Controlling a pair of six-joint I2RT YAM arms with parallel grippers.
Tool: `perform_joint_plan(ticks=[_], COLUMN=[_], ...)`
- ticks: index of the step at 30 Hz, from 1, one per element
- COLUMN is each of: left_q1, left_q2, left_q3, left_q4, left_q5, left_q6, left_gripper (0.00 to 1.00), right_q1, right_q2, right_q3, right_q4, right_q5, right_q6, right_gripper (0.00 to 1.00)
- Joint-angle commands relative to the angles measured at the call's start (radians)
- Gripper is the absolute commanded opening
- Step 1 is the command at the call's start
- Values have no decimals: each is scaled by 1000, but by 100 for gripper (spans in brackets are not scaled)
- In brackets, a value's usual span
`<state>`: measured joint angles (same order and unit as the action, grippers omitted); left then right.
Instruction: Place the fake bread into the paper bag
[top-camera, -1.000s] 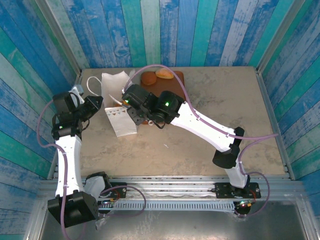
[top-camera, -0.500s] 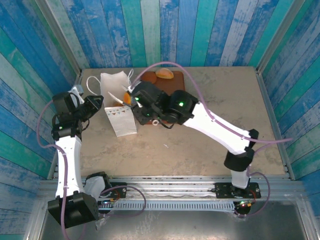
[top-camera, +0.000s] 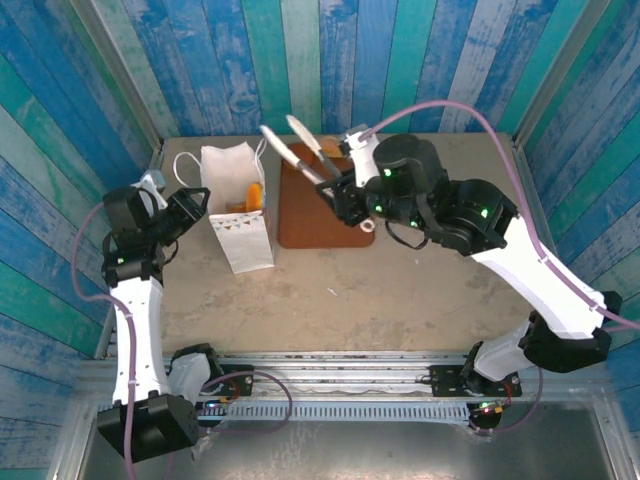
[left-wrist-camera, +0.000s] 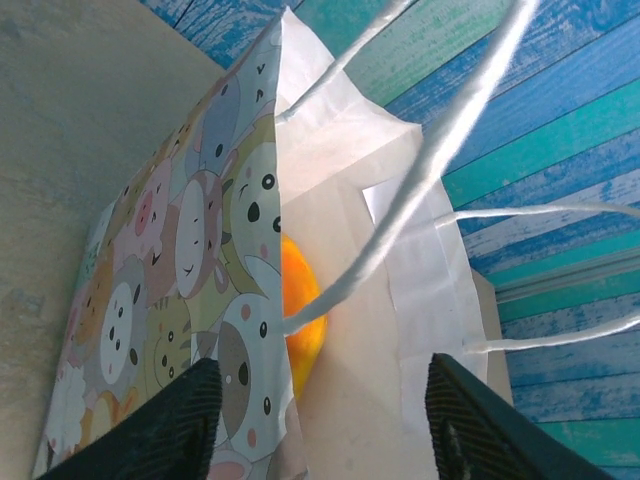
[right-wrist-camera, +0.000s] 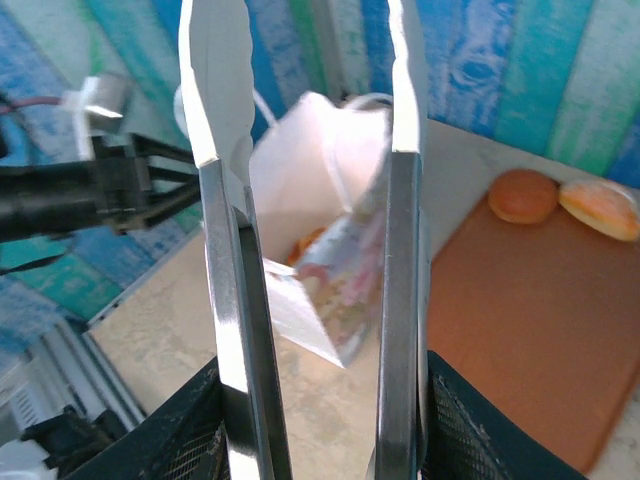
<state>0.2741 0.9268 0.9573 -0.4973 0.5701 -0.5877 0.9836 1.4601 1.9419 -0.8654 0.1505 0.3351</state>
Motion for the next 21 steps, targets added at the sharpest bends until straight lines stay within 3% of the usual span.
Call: perform_joint_plan(ticks=[1,10,14,21], left_q1=[5,4,4,5], left_q2=[-35,-39,-40,-30], left_q3=[15,25,29,68], left_q4=[-14,-46,-54,-88], left_q5=[-4,-13,-14,-38], left_q6=[21,77,101,154], left_gripper=[65,89,94,99], right_q1=[-91,-336,-377,-376], right_q2=[-40,-46,12,105], right_q3=[-105,-270,-282,-335], right_q4=[30,59,95,219], right_q5=[-53,-91,-88,71], right_q6=[28,-142,-275,-508], right_gripper=[47,47,47,47])
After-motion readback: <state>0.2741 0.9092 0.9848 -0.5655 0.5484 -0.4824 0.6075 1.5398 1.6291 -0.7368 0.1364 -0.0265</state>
